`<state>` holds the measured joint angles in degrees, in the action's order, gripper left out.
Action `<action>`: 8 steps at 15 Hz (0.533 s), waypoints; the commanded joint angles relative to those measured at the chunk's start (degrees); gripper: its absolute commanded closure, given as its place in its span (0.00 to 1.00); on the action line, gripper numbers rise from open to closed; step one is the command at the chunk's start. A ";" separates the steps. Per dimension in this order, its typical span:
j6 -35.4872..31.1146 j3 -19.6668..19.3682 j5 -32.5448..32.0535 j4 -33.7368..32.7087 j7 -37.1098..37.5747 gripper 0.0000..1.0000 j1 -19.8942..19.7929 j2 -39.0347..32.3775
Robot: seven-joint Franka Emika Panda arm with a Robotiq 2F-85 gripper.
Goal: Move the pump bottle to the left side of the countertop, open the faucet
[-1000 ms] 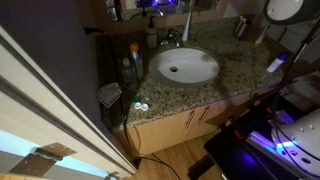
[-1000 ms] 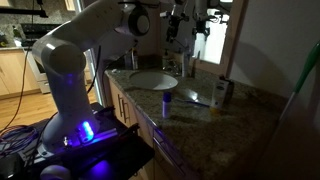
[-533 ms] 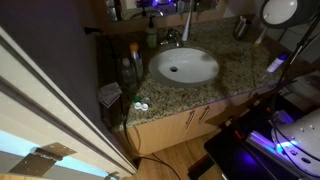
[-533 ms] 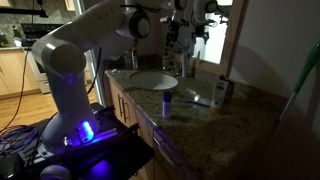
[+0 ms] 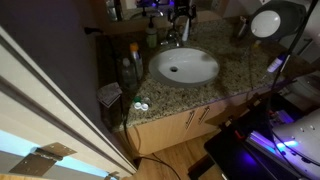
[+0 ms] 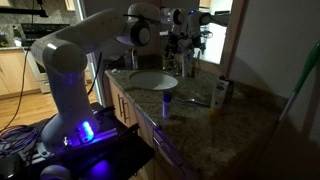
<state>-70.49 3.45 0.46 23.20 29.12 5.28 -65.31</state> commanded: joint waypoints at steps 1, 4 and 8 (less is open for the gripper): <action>-0.02 -0.10 -0.01 -0.01 0.00 0.00 0.00 -0.02; -2.51 0.30 0.43 -0.60 -0.36 0.00 0.08 -1.50; -7.64 0.35 0.66 -1.10 0.95 0.00 0.08 -3.26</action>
<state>-74.81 3.61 0.71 23.15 29.38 5.51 -66.88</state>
